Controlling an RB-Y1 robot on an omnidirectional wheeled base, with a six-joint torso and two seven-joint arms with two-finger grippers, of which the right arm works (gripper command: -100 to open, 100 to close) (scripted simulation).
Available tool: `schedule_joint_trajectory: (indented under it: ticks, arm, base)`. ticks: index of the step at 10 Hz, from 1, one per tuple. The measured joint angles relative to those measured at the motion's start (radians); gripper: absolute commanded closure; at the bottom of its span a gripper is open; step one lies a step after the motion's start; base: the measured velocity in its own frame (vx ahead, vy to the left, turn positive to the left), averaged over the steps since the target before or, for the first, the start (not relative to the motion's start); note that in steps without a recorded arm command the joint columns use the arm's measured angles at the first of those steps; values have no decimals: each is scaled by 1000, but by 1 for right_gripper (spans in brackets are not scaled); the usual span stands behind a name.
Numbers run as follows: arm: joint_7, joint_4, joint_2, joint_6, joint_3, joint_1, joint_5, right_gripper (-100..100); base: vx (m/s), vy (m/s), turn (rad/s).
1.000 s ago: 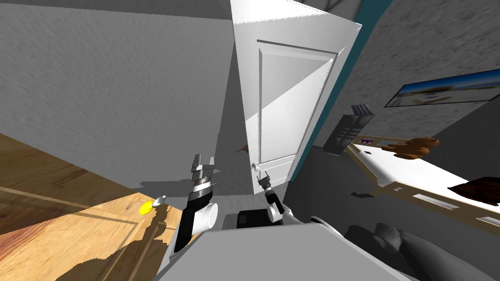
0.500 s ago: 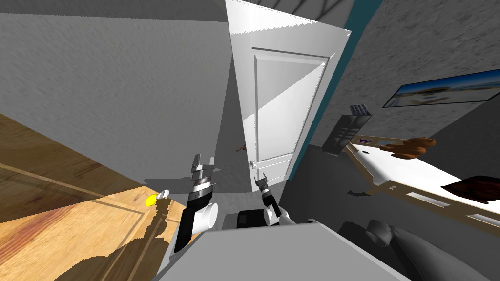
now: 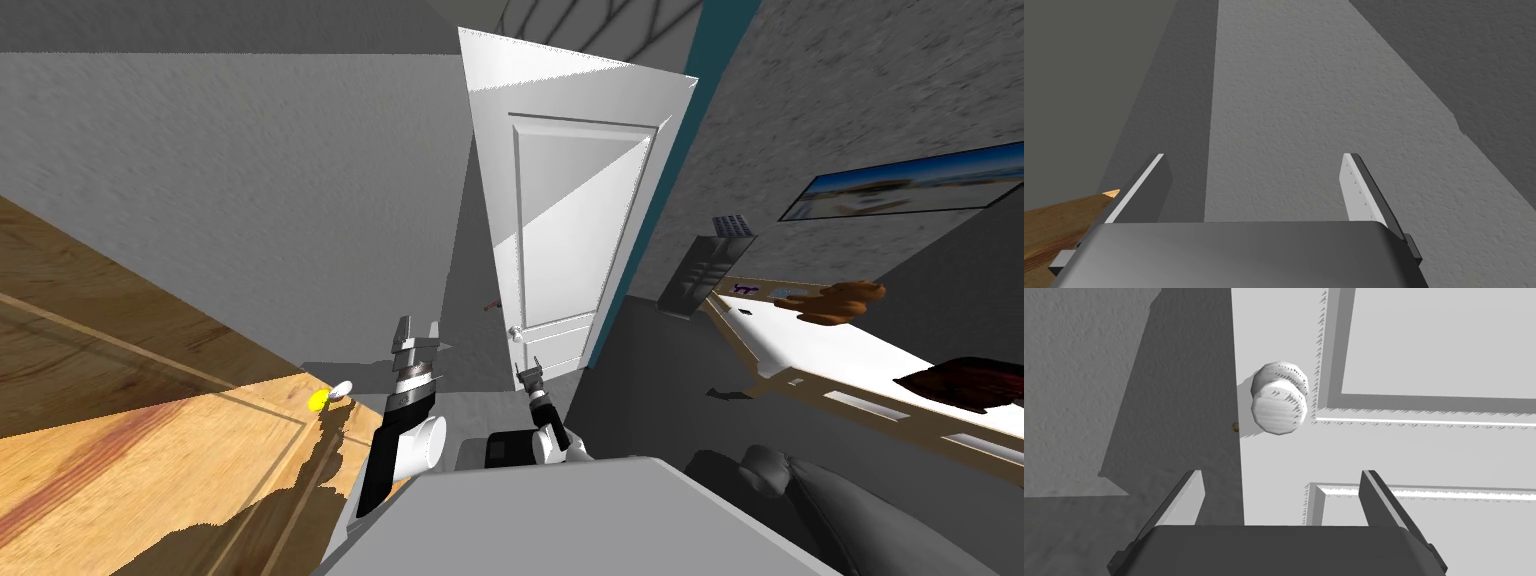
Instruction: Push the door open
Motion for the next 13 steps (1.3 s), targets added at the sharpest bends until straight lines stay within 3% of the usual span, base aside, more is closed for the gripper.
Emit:
schedule_joint_trajectory:
  ticks: [1,2,5,6,8,9,13]
  arm:
    - [-7,26,-8,-7,-1,-13,0,-100]
    - [1,-6,-35,1,-3,1,-1,-100]
    - [-3,0,-62,3,-10,-8,-4,-100]
    - [-2,-4,-57,5,-12,-7,-5,-100]
    - [-3,-2,-25,5,-17,-9,-7,-100]
    - [-1,-5,-24,7,-17,-9,-7,100]
    - [-3,-2,-25,5,-17,-9,-7,100]
  base:
    - [142,31,16]
    - [203,58,20]
    - [246,48,23]
    - [224,42,2]
    - [112,45,15]
    - [-7,-4,-8]
    - [-18,-7,0]
